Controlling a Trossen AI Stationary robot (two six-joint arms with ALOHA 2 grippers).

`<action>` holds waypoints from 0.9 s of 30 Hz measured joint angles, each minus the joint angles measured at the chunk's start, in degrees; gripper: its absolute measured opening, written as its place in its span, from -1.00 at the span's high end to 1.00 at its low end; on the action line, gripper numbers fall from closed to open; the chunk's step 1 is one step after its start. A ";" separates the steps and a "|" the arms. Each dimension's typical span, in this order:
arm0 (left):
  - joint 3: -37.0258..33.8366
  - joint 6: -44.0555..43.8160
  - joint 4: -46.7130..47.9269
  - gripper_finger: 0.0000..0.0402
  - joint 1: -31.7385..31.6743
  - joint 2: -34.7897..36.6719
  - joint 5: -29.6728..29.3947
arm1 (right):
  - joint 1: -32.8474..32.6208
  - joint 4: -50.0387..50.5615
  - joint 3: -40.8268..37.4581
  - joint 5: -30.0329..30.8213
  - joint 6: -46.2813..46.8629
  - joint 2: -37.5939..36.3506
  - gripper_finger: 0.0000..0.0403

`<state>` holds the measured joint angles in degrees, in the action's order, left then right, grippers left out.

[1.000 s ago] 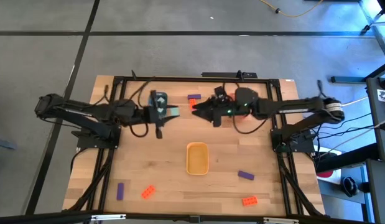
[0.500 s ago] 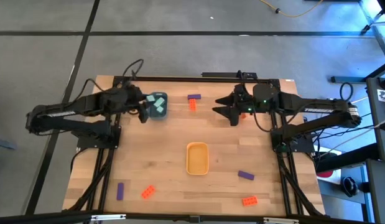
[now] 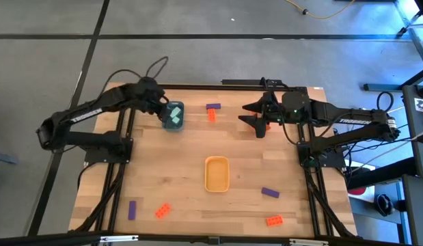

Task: Sort & place blocks by color
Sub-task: Put the light blue block into the blue bin

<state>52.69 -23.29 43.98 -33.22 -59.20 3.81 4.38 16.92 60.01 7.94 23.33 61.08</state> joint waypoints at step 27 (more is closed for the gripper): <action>-0.07 21.70 -2.27 0.39 -0.43 -28.43 -3.08 | 0.00 2.24 -0.02 1.52 0.34 0.07 -0.34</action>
<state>52.62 -1.59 41.71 -33.65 -87.63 0.74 4.38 19.16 59.99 9.46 23.67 61.14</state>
